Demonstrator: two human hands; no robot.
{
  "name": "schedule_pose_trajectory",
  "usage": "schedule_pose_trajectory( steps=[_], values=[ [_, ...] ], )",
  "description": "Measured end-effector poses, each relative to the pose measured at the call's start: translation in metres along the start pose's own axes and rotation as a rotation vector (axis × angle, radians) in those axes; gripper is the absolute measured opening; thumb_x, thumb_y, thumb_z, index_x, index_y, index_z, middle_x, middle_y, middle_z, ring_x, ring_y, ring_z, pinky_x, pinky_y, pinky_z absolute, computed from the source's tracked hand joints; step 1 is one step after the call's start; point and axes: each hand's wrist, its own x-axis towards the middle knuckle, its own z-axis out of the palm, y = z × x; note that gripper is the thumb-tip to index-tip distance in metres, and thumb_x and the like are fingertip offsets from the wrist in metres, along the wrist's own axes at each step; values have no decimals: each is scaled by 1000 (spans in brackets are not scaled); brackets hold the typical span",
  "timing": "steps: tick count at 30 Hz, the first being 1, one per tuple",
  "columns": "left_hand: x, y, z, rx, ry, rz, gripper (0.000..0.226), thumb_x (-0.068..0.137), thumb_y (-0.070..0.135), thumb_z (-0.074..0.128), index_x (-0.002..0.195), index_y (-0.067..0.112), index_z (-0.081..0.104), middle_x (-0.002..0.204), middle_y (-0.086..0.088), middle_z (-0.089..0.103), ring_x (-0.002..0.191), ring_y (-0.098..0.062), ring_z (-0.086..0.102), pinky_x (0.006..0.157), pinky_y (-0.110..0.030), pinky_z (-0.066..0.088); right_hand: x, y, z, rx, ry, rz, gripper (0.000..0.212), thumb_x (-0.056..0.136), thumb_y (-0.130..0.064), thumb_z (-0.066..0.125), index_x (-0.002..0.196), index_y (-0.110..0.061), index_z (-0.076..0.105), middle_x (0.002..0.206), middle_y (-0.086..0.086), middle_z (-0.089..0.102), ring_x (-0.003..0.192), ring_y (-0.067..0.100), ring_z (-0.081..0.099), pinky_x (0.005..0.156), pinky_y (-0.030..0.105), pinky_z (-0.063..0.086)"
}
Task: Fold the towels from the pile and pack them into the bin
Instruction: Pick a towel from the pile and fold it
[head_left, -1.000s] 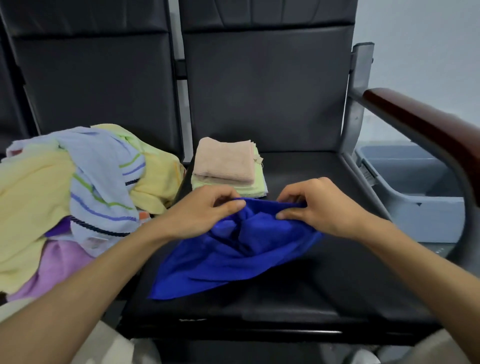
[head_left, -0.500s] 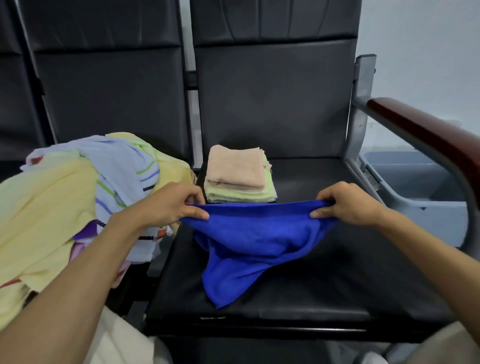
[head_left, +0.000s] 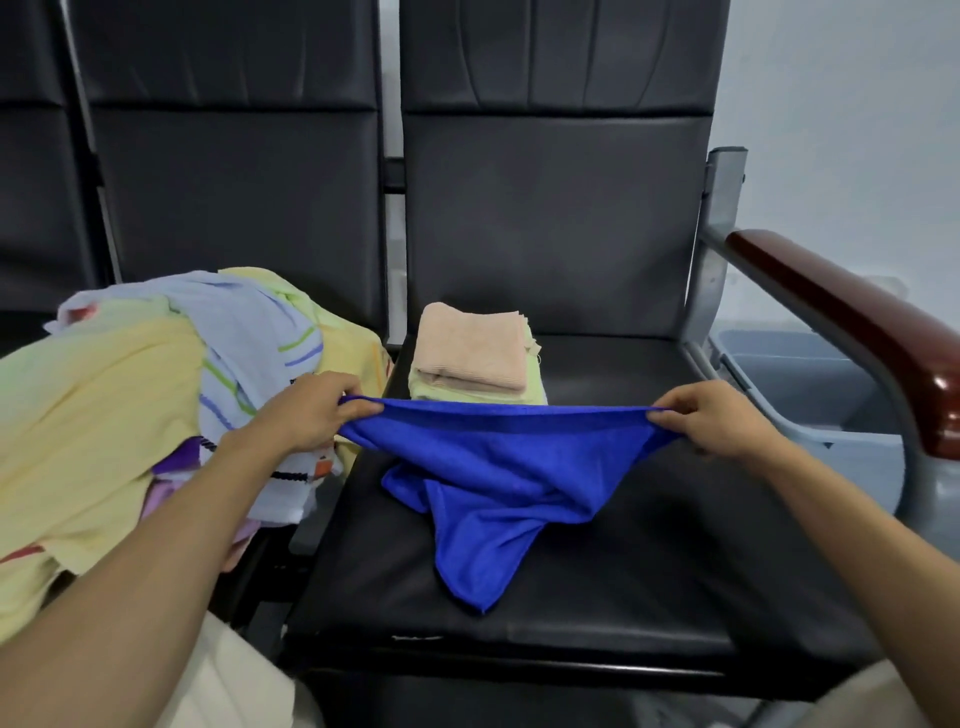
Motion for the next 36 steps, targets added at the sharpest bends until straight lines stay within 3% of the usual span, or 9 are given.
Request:
schedule_pose_trajectory(
  steps=[5, 8, 12, 14, 19, 23, 29, 32, 36],
  values=[
    [-2, -8, 1, -169, 52, -176, 15, 90, 21, 67, 85, 9, 60, 70, -12, 63, 45, -19, 55, 49, -28, 43, -7, -13, 7, 758, -52, 174, 10, 99, -11, 52, 93, -6, 59, 79, 12, 65, 51, 15, 68, 45, 24, 55],
    [-7, -9, 12, -394, 79, -278, 5, 95, 8, 58, 94, 3, 57, 73, -13, 64, 47, -23, 63, 43, -26, 46, -6, -19, 15, 950, 9, 153, 12, 100, -8, 48, 93, -5, 57, 90, 16, 66, 62, 20, 72, 52, 28, 59],
    [0, 8, 2, -1046, 274, -404, 14, 98, -3, 48, 107, 0, 57, 85, -15, 63, 52, -13, 68, 51, -18, 56, 5, -38, 11, 956, 169, 37, 18, 101, -7, 45, 88, -6, 59, 90, 15, 65, 62, 11, 71, 67, 27, 59],
    [11, 23, -18, -1163, 420, -337, 16, 97, -2, 50, 110, 1, 60, 94, -14, 64, 66, -13, 68, 60, -16, 56, 15, -59, -4, 963, 258, -54, 19, 100, -7, 46, 87, -9, 61, 89, 13, 66, 66, 8, 70, 70, 25, 59],
    [19, 70, -91, -1076, 690, -67, 19, 95, 5, 56, 91, 19, 69, 86, 1, 67, 84, -15, 64, 75, -23, 53, 21, -113, -53, 965, 432, -287, 14, 99, -5, 50, 101, -4, 63, 89, 5, 68, 80, 11, 68, 79, 22, 57],
    [-3, 85, -124, -923, 757, 90, 18, 94, 8, 59, 94, 22, 70, 92, 5, 67, 85, -6, 60, 71, -11, 47, -1, -116, -79, 797, 515, -341, 11, 96, -11, 56, 98, -13, 67, 85, -5, 68, 78, 3, 62, 78, 15, 51],
    [-53, 66, -112, -887, 339, 103, 17, 100, 7, 48, 90, 15, 59, 88, -6, 66, 78, -16, 64, 69, -20, 56, -47, -72, -79, 481, 238, -292, 9, 90, -5, 63, 84, -7, 70, 74, 2, 66, 61, -6, 56, 65, 9, 44],
    [-83, 51, -98, -731, -23, 93, 13, 99, 8, 50, 94, 8, 61, 87, -17, 68, 79, -24, 67, 70, -27, 59, -67, -41, -75, 510, -158, -129, 12, 92, -4, 59, 83, -2, 67, 79, 11, 63, 74, 16, 58, 71, 28, 46],
    [-94, 32, -80, -488, -535, 31, 15, 97, 10, 55, 106, 1, 62, 94, -19, 65, 78, -21, 65, 69, -29, 57, -78, -13, -66, 291, -597, 54, 13, 96, -9, 55, 94, -2, 65, 85, 15, 65, 77, 25, 64, 66, 33, 56]
  ],
)
